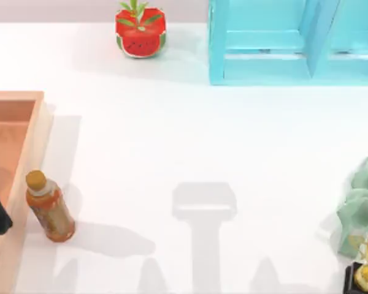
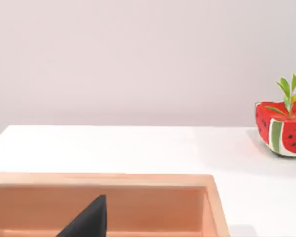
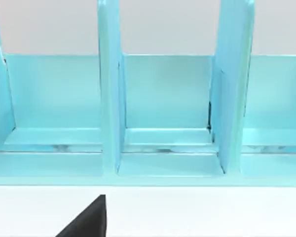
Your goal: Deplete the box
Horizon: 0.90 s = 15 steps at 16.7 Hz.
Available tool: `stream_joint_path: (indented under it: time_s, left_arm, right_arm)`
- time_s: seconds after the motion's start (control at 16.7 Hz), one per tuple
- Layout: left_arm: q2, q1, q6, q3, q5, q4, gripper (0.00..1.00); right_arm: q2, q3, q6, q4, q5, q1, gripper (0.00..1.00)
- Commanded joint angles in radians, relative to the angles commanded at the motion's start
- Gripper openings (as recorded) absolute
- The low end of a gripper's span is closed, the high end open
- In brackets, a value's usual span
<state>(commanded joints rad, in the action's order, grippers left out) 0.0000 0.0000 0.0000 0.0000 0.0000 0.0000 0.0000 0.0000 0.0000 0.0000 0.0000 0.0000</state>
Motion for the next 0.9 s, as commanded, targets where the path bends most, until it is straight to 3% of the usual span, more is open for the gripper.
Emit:
stream_joint_path:
  time_s: [0.24,0.42,0.9]
  left_arm:
    - [0.034,0.013,0.014,0.032,0.0,-0.033,1.0]
    - [0.162,0.058,0.061,0.154,0.0,-0.154,1.0]
    - [0.894,0.188,0.198,0.674,-0.001,-0.676,1.0]
  right_arm:
    - [0.0,0.0,0.0,0.0,0.0,0.0,1.0]
    - [0.0,0.0,0.0,0.0,0.0,0.0,1.0]
    - [0.0,0.0,0.0,0.0,0.0,0.0,1.0]
